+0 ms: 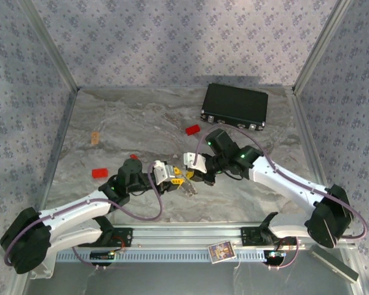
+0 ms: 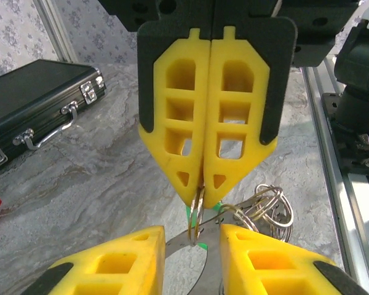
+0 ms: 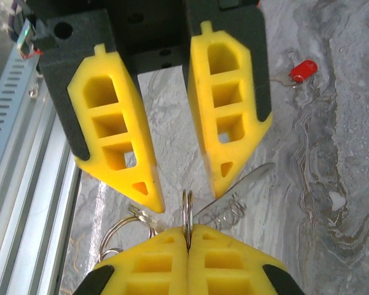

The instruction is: Put the keys on the keyring

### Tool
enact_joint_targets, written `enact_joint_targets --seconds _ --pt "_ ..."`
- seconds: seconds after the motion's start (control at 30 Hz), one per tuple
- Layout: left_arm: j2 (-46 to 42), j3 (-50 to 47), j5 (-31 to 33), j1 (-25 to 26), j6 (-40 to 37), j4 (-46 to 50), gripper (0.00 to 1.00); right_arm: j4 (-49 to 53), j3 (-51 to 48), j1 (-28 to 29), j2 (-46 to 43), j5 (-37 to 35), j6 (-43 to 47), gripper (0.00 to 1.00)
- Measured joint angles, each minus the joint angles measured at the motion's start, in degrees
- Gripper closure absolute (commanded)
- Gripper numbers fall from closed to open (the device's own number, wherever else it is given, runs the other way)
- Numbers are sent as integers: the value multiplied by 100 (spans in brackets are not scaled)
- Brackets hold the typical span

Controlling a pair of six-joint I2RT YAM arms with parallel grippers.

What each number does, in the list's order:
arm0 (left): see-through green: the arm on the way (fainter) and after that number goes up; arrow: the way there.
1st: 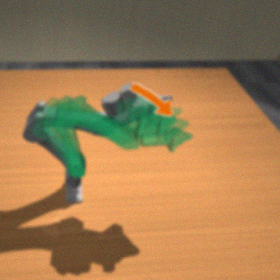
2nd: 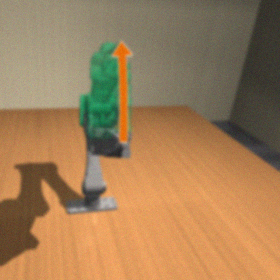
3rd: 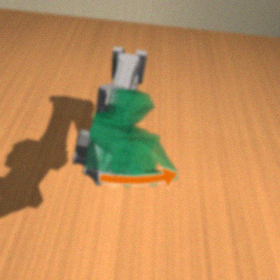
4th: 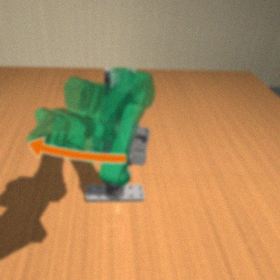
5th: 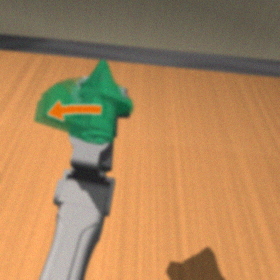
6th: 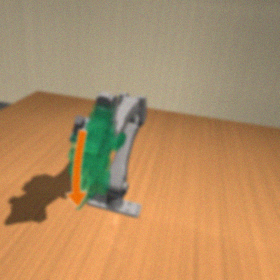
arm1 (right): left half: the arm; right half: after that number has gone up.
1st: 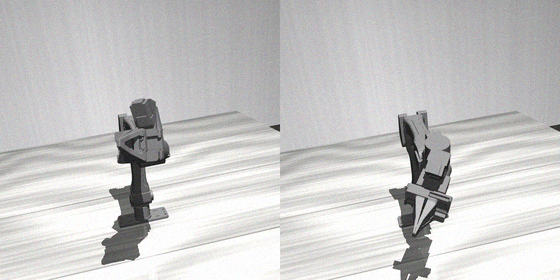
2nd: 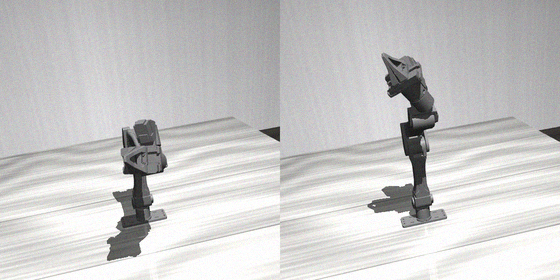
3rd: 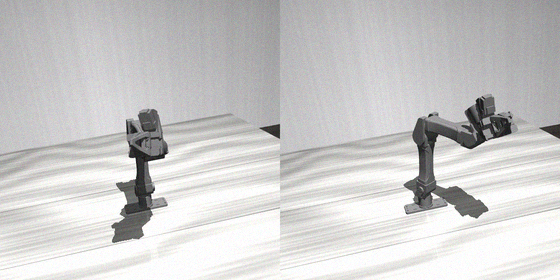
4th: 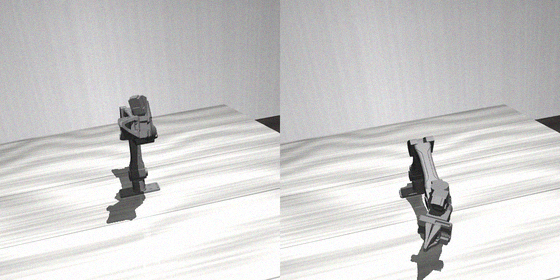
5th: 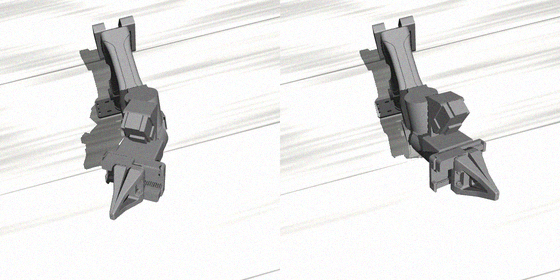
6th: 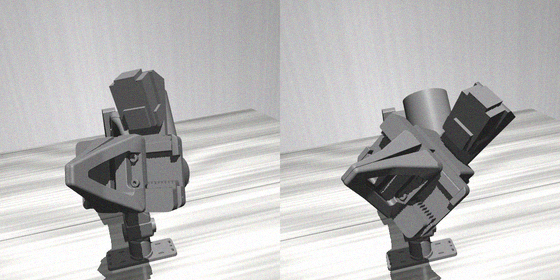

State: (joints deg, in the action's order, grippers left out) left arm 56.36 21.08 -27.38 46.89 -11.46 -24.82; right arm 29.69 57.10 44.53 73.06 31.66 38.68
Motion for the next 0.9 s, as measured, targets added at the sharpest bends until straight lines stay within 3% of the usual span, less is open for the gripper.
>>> enact_joint_targets --seconds 0.33,0.53,0.67,0.9 --pt "44 90 -26 2 -105 162 81 492 365 282 175 -382 282 100" --pt "44 96 -74 13 -164 219 98 529 435 332 275 -452 297 100" --pt "42 96 -111 13 -155 192 100 413 378 240 240 -372 225 80" --pt "44 -15 -109 11 -28 -155 100 -26 -55 -92 -153 -2 -74 74"
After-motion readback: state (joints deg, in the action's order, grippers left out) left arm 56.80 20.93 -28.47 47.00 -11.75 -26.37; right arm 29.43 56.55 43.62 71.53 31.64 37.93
